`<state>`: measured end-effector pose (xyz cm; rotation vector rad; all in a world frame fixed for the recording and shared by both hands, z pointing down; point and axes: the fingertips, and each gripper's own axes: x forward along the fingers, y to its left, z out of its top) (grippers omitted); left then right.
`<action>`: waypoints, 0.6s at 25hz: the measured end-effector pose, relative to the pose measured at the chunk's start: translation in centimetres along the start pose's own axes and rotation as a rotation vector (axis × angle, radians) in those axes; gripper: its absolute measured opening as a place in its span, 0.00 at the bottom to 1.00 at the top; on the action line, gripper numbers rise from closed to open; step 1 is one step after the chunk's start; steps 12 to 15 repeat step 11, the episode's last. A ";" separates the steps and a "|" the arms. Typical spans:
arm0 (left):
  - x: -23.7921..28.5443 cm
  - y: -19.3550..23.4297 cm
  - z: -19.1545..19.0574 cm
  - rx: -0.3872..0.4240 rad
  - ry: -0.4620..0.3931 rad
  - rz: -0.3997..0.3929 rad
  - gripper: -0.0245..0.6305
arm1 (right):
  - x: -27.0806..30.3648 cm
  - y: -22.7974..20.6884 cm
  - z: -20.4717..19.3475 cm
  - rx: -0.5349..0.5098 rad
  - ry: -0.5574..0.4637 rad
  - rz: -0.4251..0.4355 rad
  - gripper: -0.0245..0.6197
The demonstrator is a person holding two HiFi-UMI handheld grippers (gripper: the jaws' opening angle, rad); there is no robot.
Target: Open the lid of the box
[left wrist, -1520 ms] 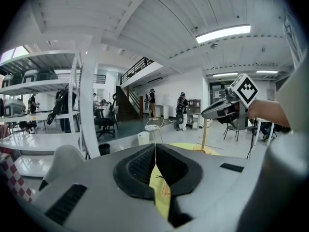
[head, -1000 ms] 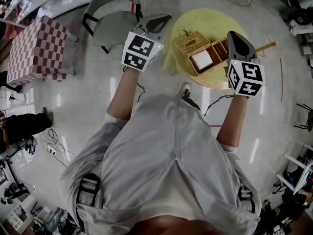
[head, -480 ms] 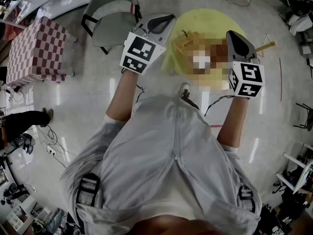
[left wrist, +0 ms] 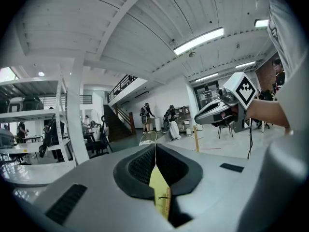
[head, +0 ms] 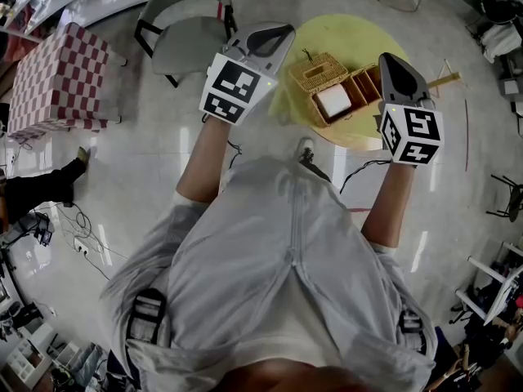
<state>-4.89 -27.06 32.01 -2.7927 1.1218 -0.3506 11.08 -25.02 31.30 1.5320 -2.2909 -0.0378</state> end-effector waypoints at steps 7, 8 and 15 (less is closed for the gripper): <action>0.2 -0.1 -0.7 -0.021 0.009 -0.007 0.08 | 0.4 0.3 -0.6 0.002 0.018 0.014 0.07; 0.1 -0.1 -0.8 -0.024 0.010 -0.007 0.08 | 0.3 0.3 -0.7 0.003 0.020 0.014 0.07; 0.1 -0.3 -0.9 -0.031 0.012 -0.009 0.08 | 0.0 0.1 -1.1 0.008 0.026 0.010 0.07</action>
